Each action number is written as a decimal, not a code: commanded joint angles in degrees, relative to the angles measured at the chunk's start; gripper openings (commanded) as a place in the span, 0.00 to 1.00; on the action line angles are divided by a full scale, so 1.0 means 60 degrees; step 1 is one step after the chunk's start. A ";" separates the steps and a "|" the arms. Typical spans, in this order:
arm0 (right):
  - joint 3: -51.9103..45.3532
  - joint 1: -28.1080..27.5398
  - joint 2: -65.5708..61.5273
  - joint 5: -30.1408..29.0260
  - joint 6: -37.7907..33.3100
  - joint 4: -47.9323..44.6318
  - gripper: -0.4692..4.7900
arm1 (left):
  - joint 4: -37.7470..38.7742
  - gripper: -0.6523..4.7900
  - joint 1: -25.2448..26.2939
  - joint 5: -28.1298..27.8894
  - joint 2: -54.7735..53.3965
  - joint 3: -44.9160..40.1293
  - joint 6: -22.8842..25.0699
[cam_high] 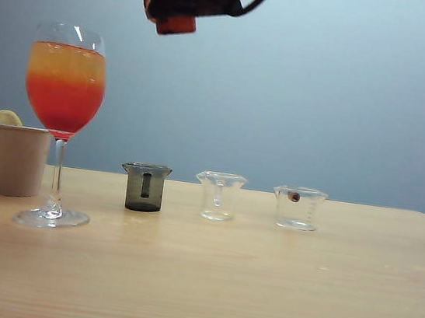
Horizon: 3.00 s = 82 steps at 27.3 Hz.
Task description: Pick up the fourth measuring cup from the left, pour the grenadine inside into the goblet, and finally put the measuring cup back in its original place.
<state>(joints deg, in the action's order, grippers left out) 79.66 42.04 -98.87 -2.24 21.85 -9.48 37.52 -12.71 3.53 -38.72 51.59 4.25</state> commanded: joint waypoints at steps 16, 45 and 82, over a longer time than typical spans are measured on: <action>-0.6918 -0.1446 0.4503 0.3843 -0.3020 -0.3253 0.23 | -0.0058 0.11 0.0000 0.0036 0.0018 0.0022 -0.0015; -0.7053 -0.4823 -0.2098 0.1679 -0.3861 -0.9879 0.23 | -0.0058 0.11 0.0000 0.0036 0.0018 0.0022 -0.0015; -0.6659 -0.5071 -0.2761 0.0849 -0.4156 -0.8677 0.73 | -0.0058 0.11 0.0000 0.0036 0.0018 0.0022 -0.0015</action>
<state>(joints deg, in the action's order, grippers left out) 40.21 11.57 -116.38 3.33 -2.72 -60.53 37.52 -12.71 3.53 -38.72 51.59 4.25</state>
